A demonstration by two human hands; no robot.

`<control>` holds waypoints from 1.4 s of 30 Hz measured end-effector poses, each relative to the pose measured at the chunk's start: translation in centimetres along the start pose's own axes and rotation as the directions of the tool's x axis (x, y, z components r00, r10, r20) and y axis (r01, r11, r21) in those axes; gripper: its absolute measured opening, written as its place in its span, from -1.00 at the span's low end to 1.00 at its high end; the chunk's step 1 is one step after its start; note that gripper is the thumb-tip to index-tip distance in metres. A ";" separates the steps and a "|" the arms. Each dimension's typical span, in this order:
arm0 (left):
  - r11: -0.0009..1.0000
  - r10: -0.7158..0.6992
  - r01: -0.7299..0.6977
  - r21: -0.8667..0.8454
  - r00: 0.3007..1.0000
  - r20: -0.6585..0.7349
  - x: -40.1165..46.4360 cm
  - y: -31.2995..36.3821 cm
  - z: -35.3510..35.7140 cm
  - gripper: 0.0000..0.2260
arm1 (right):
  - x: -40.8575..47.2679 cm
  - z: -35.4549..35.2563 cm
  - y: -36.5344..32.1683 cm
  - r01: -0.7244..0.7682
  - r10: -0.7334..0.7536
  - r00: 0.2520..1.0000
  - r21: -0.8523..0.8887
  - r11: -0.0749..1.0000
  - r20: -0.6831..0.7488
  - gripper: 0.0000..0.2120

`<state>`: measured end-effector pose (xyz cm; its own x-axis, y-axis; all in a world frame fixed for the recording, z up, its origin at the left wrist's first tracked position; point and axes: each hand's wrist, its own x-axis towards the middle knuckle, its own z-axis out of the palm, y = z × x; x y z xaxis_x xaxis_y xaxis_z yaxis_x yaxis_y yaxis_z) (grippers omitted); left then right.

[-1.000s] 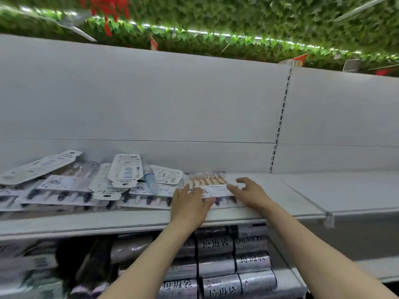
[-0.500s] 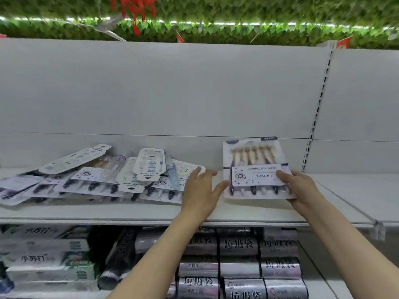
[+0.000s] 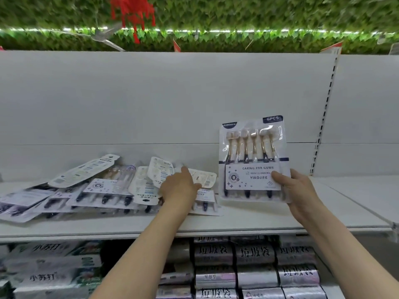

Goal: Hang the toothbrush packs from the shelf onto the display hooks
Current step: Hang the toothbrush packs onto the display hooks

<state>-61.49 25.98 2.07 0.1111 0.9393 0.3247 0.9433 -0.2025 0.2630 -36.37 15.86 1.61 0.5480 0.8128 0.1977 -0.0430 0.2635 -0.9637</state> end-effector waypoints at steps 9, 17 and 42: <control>0.911 -0.031 -0.007 -0.413 0.996 -0.084 -0.1 -2.3 -1.5 -0.57 | -3.6 0.4 -0.9 0.122 -0.094 0.980 0.157 0.980 -0.175 -0.73; 0.316 0.048 -0.037 -0.948 0.999 -0.024 -5.4 -5.7 -2.2 -0.58 | -9.5 2.0 0.2 0.211 -0.211 0.946 -0.026 0.977 -0.246 -0.93; 0.173 -0.366 0.065 -0.983 0.931 -0.003 -31.0 -37.3 -11.5 -0.72 | -33.7 27.5 7.1 -0.078 0.028 0.965 0.184 0.980 0.261 -0.87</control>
<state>-103.71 1.27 -7.36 -0.2430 0.9474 0.2085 -0.1366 -0.2462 0.9596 -78.12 4.58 -7.00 0.3092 0.9273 0.2109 -0.2382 0.2903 -0.9268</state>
